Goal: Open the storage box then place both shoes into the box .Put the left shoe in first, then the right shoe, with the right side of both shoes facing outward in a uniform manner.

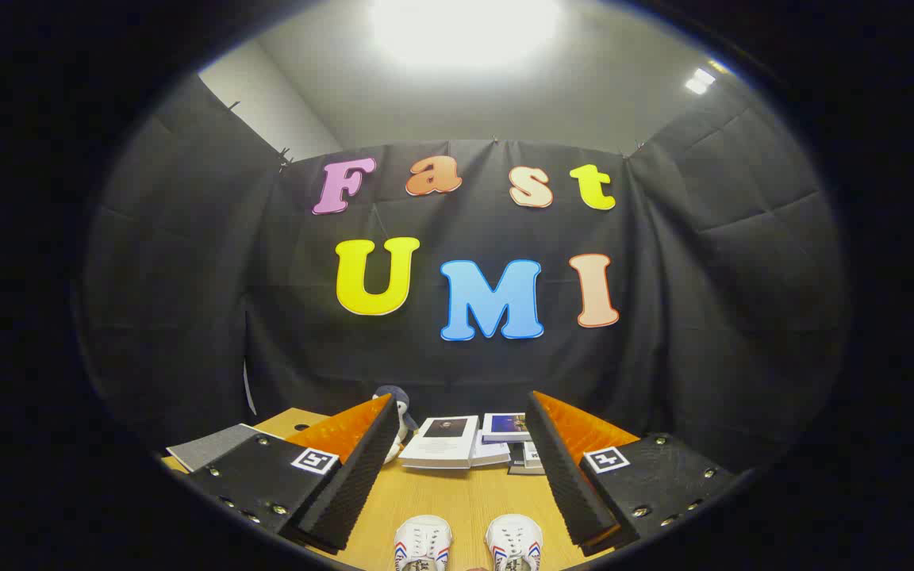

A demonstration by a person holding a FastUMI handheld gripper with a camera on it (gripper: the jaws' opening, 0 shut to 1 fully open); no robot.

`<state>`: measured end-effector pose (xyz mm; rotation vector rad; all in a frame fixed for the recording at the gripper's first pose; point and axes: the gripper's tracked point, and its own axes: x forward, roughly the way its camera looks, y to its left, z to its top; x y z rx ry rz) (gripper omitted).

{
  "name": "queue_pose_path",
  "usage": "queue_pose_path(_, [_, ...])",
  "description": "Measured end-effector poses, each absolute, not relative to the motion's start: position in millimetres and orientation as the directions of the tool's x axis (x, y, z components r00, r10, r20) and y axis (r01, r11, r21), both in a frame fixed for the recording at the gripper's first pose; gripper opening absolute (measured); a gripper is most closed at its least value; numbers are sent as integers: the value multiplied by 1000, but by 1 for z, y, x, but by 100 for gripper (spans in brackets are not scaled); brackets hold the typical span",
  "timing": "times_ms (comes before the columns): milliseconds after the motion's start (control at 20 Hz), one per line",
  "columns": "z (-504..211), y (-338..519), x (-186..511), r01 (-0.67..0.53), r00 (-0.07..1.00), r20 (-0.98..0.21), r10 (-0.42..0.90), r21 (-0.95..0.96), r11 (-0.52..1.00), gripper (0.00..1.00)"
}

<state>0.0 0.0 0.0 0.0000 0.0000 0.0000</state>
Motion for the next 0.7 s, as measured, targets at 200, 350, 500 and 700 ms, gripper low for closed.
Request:
queue_pose_path(200, [-3,-2,0,-2,1000,-9,2,11,1000,97])
queue_pose_path(350, [-4,-2,-1,-8,1000,-14,8,17,1000,97])
queue_pose_path(500, [-8,2,0,-19,1000,-24,20,18,1000,97])
queue_pose_path(700, [-13,5,-1,-30,999,-39,31,32,999,97])
